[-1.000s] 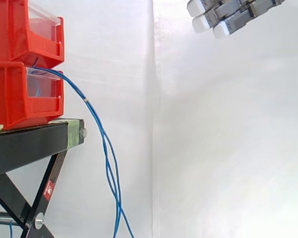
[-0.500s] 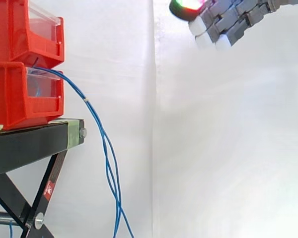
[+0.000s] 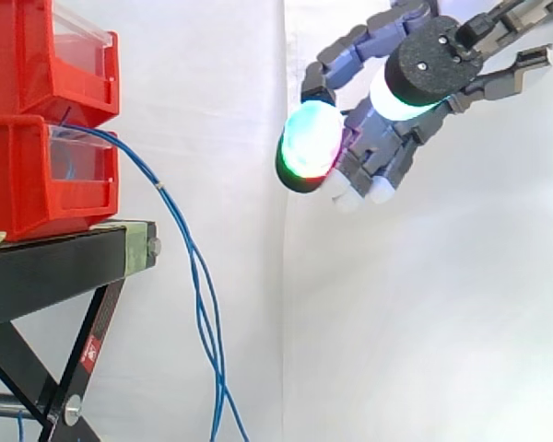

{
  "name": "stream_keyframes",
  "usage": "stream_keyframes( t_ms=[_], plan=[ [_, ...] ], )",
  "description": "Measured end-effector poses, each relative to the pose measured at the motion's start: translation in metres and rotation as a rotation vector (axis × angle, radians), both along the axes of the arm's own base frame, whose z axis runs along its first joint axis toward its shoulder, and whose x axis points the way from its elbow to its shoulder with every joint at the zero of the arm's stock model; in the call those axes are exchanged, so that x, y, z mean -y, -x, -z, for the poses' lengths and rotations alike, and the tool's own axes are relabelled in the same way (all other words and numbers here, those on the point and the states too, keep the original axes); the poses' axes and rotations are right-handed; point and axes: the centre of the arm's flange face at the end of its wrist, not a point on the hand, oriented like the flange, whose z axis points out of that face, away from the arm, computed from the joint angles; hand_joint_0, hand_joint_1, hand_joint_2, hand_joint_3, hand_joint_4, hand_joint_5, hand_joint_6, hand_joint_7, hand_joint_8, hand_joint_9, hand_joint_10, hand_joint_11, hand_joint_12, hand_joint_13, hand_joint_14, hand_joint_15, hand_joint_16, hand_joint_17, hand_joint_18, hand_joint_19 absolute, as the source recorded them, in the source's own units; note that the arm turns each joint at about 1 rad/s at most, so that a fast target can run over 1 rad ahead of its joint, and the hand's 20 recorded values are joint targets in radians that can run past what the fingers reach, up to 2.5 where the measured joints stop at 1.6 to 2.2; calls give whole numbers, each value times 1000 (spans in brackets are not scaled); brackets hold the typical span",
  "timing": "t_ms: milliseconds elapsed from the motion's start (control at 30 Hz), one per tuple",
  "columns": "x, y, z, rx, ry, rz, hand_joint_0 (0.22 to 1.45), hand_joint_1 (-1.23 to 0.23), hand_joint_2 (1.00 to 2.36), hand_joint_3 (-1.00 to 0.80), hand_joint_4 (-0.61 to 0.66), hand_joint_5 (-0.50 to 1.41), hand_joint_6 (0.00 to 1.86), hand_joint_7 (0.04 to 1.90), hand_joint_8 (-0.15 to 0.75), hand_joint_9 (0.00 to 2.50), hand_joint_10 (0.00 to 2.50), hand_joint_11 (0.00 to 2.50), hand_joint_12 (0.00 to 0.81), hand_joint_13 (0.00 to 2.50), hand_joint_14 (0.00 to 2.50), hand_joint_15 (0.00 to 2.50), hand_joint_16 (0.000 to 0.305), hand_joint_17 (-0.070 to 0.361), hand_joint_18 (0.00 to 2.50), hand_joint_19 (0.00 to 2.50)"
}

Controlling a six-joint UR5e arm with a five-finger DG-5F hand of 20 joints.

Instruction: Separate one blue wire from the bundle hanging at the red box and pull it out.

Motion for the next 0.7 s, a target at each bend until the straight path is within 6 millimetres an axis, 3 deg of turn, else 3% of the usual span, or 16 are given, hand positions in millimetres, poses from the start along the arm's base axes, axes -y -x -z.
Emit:
stream_keyframes(
  t_ms=[167, 300, 700],
  plan=[
    [-3, -13, 3, 59, 100, 3, 533, -761, 1000, -500, 240, -162, 503, 983, 331, 666, 10, 346, 435, 609, 9, 305, 54, 122, 630, 367],
    [-4, -27, 17, 85, 183, 4, 531, -747, 1000, -500, 237, -160, 503, 979, 331, 673, 10, 342, 437, 614, 8, 304, 55, 123, 635, 374],
    [-6, -62, 44, 193, 201, 20, 522, -716, 1000, -500, 241, -158, 503, 981, 340, 689, 10, 345, 439, 632, 9, 314, 55, 123, 643, 389]
  ],
)
